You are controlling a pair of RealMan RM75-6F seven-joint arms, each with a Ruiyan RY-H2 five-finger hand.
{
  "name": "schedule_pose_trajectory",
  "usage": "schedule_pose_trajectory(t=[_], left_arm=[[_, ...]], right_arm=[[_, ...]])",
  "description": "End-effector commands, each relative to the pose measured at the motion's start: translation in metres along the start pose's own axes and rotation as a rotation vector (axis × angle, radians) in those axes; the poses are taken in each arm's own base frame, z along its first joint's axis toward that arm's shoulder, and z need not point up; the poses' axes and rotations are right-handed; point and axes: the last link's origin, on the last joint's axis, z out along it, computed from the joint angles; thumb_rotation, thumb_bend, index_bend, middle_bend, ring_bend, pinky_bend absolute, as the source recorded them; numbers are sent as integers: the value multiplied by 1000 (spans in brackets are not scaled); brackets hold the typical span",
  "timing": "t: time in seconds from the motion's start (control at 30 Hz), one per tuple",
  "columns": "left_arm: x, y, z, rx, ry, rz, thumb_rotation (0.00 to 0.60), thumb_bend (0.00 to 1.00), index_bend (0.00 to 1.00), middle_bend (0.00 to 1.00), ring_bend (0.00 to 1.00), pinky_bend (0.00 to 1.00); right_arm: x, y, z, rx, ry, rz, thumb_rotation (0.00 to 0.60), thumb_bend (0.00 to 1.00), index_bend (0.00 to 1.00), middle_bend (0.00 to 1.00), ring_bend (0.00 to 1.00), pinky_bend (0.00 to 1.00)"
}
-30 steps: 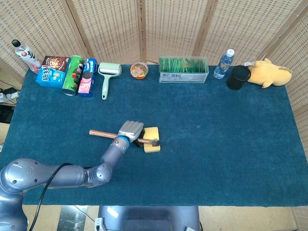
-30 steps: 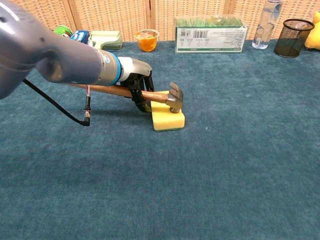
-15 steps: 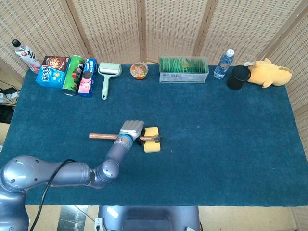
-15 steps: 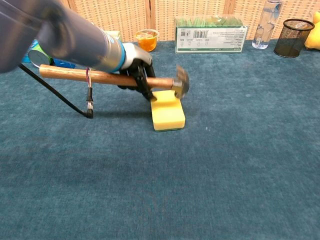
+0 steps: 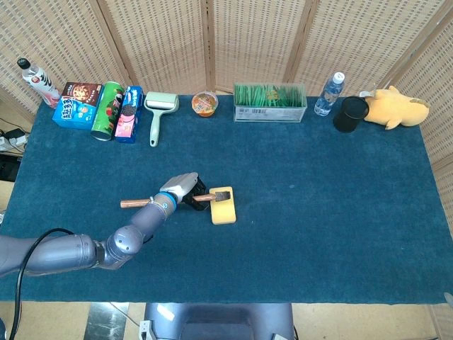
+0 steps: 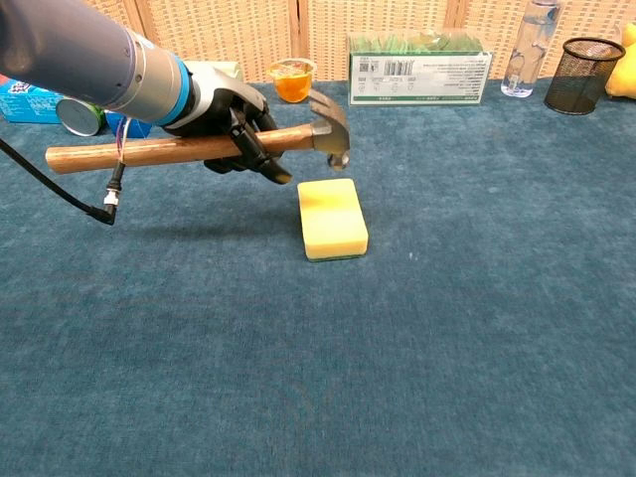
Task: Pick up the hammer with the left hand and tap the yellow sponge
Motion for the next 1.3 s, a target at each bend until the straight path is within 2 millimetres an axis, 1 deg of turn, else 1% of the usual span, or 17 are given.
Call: schedule_pose_trajectory(t=[0.03,0.17,0.27,0.43,0.53,0.63,0.7,0.83,0.9,1.0,1.13,1.3], left_arm=[[-1,-4,4,23,-13,15,600,384,867,893,875,844],[-7,-9,12,72,-25,60,600,385,866,893,874,844],[-12,-7,20,109,-12,99,600,386,866,893,875,844],[-24,2,34,161,27,212,600,392,866,893,877,847],[-29,5,36,187,37,252,600,400,866,893,878,848],[-32,13,37,197,41,279,600,401,866,893,878,848],[-29,20,34,193,54,281,600,402,866,893,878,848],[-25,26,28,187,69,297,600,400,867,892,878,847],[-20,33,24,136,85,240,600,400,866,892,878,847],[-11,37,14,55,101,125,600,400,866,893,878,847],[-1,29,-1,-19,100,23,600,400,866,893,878,848],[8,8,-13,-44,91,-39,600,397,866,893,878,847]], right_arm=[[0,0,0,-2,0,0,600,103,451,493,474,347],[1,2,0,-9,4,1,600,104,451,493,474,347],[1,4,0,-14,5,3,600,104,451,493,475,348],[2,8,-2,-26,9,9,600,103,451,492,475,348],[3,10,-3,-31,12,10,600,103,451,492,475,348],[5,13,-5,-35,20,13,600,103,451,492,475,348],[6,14,-6,-36,23,14,600,102,451,492,475,348],[6,13,-7,-31,24,19,600,103,451,492,474,348],[6,13,-7,-27,27,20,600,103,451,492,475,348],[7,12,-8,-20,28,19,600,103,451,493,474,347],[6,8,-7,-8,27,18,600,102,451,492,475,348],[4,3,-5,8,16,17,600,103,451,492,474,348]])
